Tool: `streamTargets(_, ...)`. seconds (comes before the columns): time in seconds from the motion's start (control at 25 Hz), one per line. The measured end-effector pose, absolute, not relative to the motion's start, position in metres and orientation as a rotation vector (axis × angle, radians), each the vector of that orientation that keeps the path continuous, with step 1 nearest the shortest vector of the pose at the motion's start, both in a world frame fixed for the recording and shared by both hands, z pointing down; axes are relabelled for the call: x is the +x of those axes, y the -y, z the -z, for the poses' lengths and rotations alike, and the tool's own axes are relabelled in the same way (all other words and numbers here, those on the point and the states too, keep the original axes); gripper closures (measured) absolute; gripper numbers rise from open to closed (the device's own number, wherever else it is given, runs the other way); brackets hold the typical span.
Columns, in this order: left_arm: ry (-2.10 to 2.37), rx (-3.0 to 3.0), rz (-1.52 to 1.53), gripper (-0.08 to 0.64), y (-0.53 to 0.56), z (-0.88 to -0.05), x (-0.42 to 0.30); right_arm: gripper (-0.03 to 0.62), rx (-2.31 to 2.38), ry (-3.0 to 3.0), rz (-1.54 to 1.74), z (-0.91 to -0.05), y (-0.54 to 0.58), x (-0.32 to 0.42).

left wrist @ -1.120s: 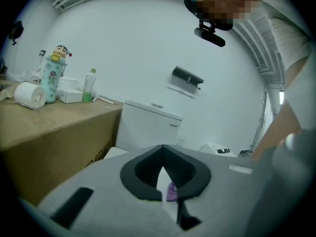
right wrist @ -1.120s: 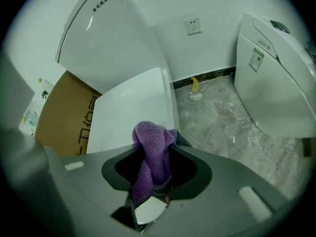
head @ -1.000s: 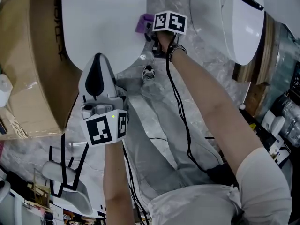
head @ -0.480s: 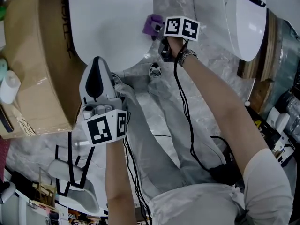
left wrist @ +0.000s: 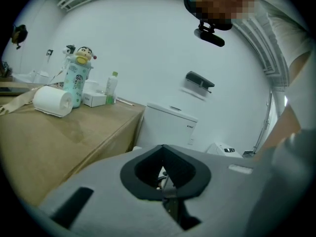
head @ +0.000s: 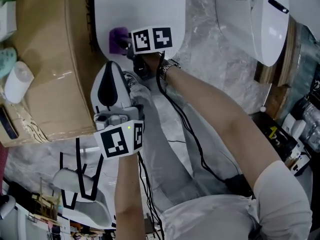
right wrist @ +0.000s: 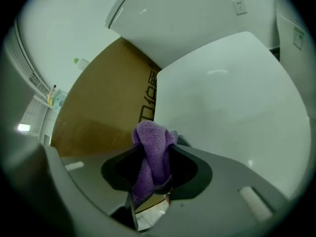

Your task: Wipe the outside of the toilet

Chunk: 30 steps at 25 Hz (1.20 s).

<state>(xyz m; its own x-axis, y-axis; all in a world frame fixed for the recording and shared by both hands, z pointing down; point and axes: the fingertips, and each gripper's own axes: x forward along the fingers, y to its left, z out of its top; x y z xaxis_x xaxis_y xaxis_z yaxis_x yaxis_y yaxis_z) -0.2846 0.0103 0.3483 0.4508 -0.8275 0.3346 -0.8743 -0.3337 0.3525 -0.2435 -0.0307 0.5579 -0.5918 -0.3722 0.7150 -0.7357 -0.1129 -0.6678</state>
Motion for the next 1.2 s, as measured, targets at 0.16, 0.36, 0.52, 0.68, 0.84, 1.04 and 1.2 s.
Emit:
streamTargets(0.16,1.368,2.231,-0.115,0.555,-0.008,-0.352,-0.302,0.442,1.182,1.837,-1.758,-0.572,0.031,-0.293)
streamTargets(0.36,1.376,2.214,-0.091,0.555,0.002,-0.355,-0.323,0.442,1.160,1.765,-1.714,-0.596,0.024,-0.322)
streamTargets(0.52,1.402,2.208,-0.090,0.555,0.008,-0.359,-0.329,0.443,1.131,1.781,-1.689,-0.601,0.022,-0.315)
streamTargets(0.68,1.429,2.194,-0.104,0.555,0.008,-0.360,-0.320,0.445,1.141,1.760,-1.662,-0.602,0.012,-0.286)
streamTargets(0.84,1.443,2.212,-0.106,0.555,0.007,-0.353,-0.297,0.446,1.195,1.735,-1.656,-0.602,-0.002,-0.236)
streamTargets(1.04,1.456,2.214,-0.105,0.555,-0.006,-0.349,-0.255,0.448,1.269,1.691,-1.667,-0.604,-0.024,-0.159)
streamTargets(1.2,1.464,2.210,-0.096,0.555,-0.022,-0.348,-0.216,0.448,1.317,1.657,-1.668,-0.605,-0.041,-0.095)
